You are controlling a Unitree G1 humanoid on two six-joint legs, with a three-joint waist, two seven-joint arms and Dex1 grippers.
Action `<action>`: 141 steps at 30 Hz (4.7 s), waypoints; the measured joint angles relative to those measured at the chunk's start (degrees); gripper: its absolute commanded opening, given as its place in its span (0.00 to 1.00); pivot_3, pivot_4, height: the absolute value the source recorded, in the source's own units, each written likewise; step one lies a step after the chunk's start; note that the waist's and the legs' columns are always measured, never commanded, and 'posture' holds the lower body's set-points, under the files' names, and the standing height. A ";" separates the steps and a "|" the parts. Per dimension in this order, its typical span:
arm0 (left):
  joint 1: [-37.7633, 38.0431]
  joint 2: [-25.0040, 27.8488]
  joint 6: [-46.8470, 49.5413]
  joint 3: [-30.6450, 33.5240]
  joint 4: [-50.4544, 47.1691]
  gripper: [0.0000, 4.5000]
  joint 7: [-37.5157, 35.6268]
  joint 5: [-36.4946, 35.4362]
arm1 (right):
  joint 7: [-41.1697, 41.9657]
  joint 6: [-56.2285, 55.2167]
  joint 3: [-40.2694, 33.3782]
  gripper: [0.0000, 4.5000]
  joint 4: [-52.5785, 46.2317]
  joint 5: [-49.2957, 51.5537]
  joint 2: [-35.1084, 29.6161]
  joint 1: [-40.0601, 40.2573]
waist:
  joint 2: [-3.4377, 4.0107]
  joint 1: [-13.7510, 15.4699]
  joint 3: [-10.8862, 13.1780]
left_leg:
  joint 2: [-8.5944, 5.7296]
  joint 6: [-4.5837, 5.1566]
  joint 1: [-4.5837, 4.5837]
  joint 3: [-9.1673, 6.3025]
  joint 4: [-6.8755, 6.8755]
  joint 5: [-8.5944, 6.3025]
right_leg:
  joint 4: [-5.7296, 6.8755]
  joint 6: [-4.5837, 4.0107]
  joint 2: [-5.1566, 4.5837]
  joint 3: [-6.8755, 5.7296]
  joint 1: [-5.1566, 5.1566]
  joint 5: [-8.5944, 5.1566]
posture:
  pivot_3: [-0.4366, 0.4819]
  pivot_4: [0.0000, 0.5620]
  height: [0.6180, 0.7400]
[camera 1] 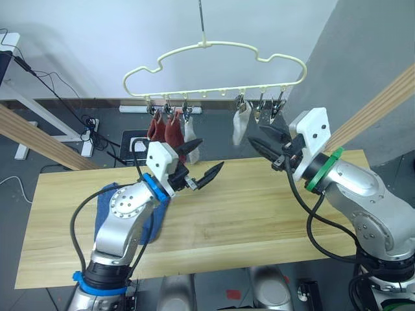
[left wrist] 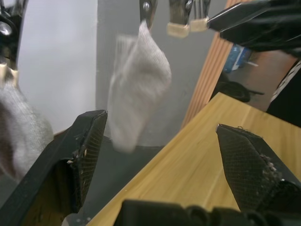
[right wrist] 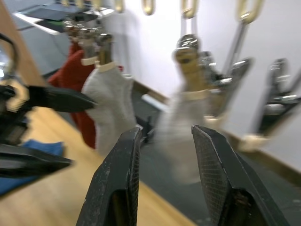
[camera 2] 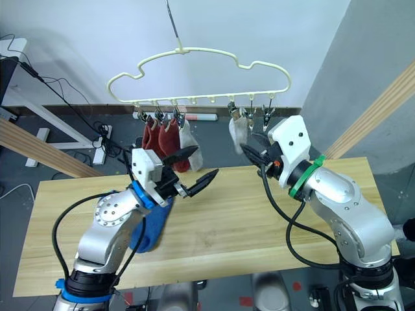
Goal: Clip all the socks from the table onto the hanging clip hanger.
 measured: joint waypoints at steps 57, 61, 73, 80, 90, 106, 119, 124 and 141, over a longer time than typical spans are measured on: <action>-13.51 6.89 14.26 4.20 -4.17 0.91 -3.62 -11.92 | -2.78 -12.99 7.15 0.40 13.81 -23.52 8.29 -7.31 | 0.00 0.05 0.00 | 0.01 -0.02 0.00 0.00 0.02 0.01 | 0.04 -0.02 -0.02 0.00 -0.02 0.01 | 0.25 0.68 1.00; -13.54 6.87 14.21 4.18 -4.10 0.91 -3.64 -11.79 | -2.46 -13.04 7.07 0.40 13.81 -24.40 7.89 -7.30 | 0.00 0.04 0.00 | 0.01 -0.02 0.00 0.00 0.03 0.01 | 0.07 -0.02 -0.02 0.00 -0.02 0.01 | 0.24 0.68 1.00; -14.24 6.74 14.21 4.13 -3.74 0.91 -3.48 -11.78 | -3.21 -6.17 4.83 0.40 12.31 -23.62 11.43 -8.09 | 0.00 0.03 0.00 | 0.01 -0.02 0.00 0.00 0.04 0.01 | 0.10 -0.02 -0.02 0.00 -0.03 0.01 | 0.25 0.68 1.00; -14.48 6.61 14.21 4.13 -3.64 0.91 -3.45 -11.79 | -6.46 2.15 3.67 0.40 9.42 -23.62 15.71 -10.74 | 0.00 -0.07 0.00 | 0.02 -0.02 0.00 -0.02 0.05 0.02 | 0.19 -0.02 -0.01 -0.01 -0.07 0.01 | 0.24 0.68 1.00; -14.56 5.99 14.55 4.14 -3.62 0.91 -3.59 -12.22 | -9.18 11.75 4.22 0.40 1.77 -22.23 19.48 -9.86 | 0.00 0.00 0.00 | 0.00 -0.03 -0.01 -0.01 0.05 0.02 | 0.18 -0.02 -0.04 0.00 -0.08 0.01 | 0.23 0.67 1.00; -14.91 5.78 14.70 4.14 -2.51 0.91 -3.68 -12.31 | -9.19 8.66 4.22 0.40 1.30 -22.10 18.69 -7.81 | 0.00 -0.08 0.00 | 0.00 -0.03 0.00 0.00 0.05 0.03 | 0.21 -0.02 -0.02 0.00 -0.08 0.01 | 0.23 0.67 1.00; -14.94 5.77 14.70 4.14 -2.31 0.91 -3.66 -12.29 | -7.92 2.85 5.35 0.40 4.95 -22.06 18.26 -9.18 | 0.00 -0.03 0.00 | 0.00 -0.03 0.00 0.00 0.05 0.03 | 0.22 -0.02 -0.02 -0.01 -0.08 0.01 | 0.24 0.67 1.00; -14.94 5.77 14.70 4.14 -2.31 0.91 -3.64 -12.28 | -7.88 2.10 5.38 0.40 5.65 -22.06 18.39 -9.19 | 0.00 -0.03 0.00 | 0.01 -0.03 0.00 0.00 0.05 0.03 | 0.22 -0.02 -0.03 -0.01 -0.08 0.01 | 0.24 0.67 1.00; -14.94 5.66 15.11 4.13 -2.32 0.91 -3.55 -12.27 | -8.06 2.14 6.51 0.40 5.72 -22.05 20.16 -9.02 | 0.00 -0.03 0.00 | 0.01 -0.03 0.00 -0.01 0.06 0.03 | 0.23 -0.02 -0.02 0.00 -0.09 0.01 | 0.24 0.68 1.00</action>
